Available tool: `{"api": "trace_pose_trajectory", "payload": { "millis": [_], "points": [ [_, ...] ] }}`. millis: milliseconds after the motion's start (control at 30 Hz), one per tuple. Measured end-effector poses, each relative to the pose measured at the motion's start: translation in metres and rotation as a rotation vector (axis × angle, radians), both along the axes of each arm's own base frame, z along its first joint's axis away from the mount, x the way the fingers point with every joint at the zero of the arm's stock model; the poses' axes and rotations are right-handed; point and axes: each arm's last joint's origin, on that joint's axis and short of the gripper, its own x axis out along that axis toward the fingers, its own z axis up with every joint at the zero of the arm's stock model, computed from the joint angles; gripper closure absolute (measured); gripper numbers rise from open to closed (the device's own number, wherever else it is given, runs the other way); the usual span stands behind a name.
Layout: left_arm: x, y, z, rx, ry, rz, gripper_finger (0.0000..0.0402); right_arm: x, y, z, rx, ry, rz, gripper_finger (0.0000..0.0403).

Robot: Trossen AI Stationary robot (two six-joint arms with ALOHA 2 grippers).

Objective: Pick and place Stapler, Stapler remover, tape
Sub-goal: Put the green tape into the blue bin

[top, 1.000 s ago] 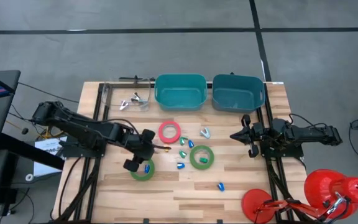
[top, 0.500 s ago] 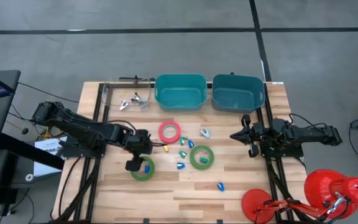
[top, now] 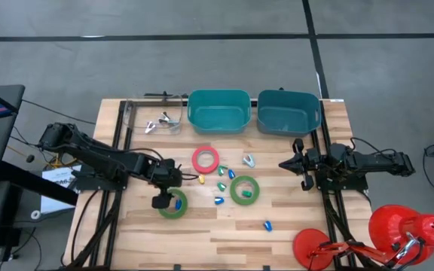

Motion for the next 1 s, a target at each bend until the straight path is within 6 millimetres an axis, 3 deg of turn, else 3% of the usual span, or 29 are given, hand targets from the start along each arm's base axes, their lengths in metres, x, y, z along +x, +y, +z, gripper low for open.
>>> {"api": "trace_pose_trajectory", "payload": {
  "millis": [300, 700, 1000],
  "points": [
    [-0.002, -0.008, 0.000, -0.005, 0.000, -0.005, 0.0101, 0.000, 0.000, 0.000, 0.000, 0.000, 0.000, 0.0403],
    [0.003, -0.012, -0.023, 0.026, 0.103, 0.096, 0.0101, 0.000, 0.000, 0.000, 0.000, 0.000, 0.000, 0.0403],
    [0.004, -0.012, -0.026, 0.040, 0.108, 0.101, 0.0101, 0.000, 0.000, 0.000, 0.000, 0.000, -0.001, 0.0403]
  ]
}}
